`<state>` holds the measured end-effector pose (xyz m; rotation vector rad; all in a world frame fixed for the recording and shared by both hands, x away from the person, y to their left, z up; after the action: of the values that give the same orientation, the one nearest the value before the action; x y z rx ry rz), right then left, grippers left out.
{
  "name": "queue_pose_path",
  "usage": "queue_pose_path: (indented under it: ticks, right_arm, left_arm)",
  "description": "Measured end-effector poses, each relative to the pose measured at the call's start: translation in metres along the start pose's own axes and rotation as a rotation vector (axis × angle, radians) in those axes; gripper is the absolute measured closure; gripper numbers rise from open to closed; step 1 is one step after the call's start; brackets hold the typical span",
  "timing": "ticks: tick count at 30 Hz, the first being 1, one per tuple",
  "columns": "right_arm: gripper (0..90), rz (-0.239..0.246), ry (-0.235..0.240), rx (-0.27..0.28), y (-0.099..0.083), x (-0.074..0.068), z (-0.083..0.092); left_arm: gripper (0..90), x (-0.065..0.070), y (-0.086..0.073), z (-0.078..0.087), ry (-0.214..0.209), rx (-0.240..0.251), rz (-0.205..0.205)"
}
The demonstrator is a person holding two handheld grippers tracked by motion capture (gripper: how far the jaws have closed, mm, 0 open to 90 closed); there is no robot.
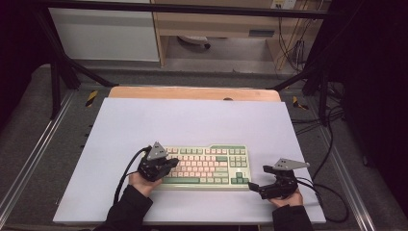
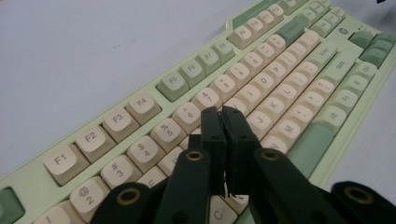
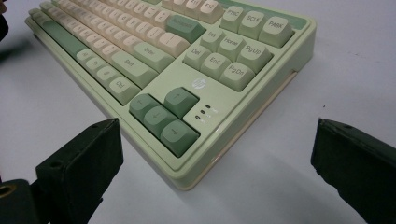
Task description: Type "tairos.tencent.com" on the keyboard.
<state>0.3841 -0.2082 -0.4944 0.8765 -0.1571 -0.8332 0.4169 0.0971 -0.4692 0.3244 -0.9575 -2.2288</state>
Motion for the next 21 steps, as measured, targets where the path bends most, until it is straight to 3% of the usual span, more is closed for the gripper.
queue_pose_path:
  ticks: [21]
  right_arm:
    - [3.0, 0.0, 0.001, -0.006, -0.001, 0.0, -0.001]
  left_arm:
    - [90.0, -0.007, -0.005, -0.019, 0.03, -0.028, 0.029]
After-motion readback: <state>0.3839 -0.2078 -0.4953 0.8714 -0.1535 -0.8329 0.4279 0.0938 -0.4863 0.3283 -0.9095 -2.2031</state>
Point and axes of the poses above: each handheld gripper's, and its own axes: z roughly backward along the jaws, y roughly out of its top, x roughly to its right, the point moved 9 cm from there along -z, roughly forward along the jaws, and after that the axes turned 6 degrees about -x, right-handed, at the moved point
